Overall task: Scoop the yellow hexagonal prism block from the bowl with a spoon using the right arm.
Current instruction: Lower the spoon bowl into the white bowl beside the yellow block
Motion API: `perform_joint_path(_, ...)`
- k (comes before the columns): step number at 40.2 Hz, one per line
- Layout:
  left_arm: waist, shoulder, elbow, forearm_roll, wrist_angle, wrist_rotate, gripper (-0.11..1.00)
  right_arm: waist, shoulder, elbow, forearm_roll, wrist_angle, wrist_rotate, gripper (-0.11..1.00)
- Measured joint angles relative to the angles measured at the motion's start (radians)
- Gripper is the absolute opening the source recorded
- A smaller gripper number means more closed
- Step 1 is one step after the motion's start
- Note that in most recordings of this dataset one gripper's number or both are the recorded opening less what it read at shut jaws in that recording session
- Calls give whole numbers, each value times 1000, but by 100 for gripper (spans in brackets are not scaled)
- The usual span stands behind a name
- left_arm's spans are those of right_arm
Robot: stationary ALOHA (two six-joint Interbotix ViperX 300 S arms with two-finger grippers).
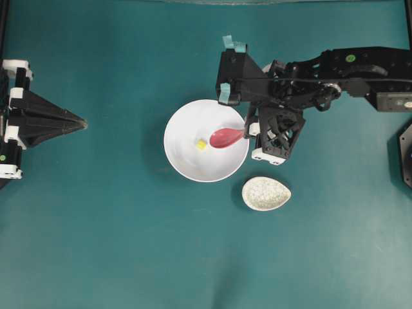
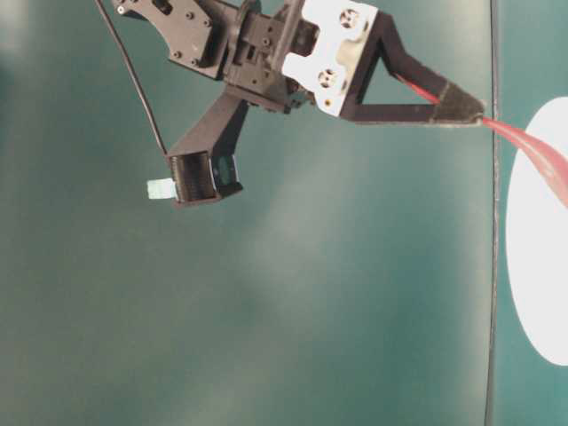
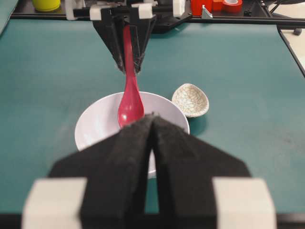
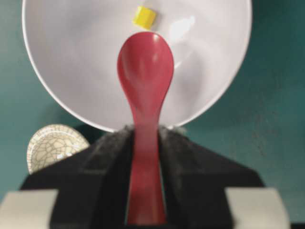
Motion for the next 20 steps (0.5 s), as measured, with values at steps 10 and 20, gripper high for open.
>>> perform_joint_path(10, 0, 2, -2, 0, 0, 0, 0, 11, 43, 0, 2, -20, 0, 24)
perform_joint_path(20, 0, 2, -2, 0, 0, 0, 0, 20, 67, 0, 2, -51, -3, 24)
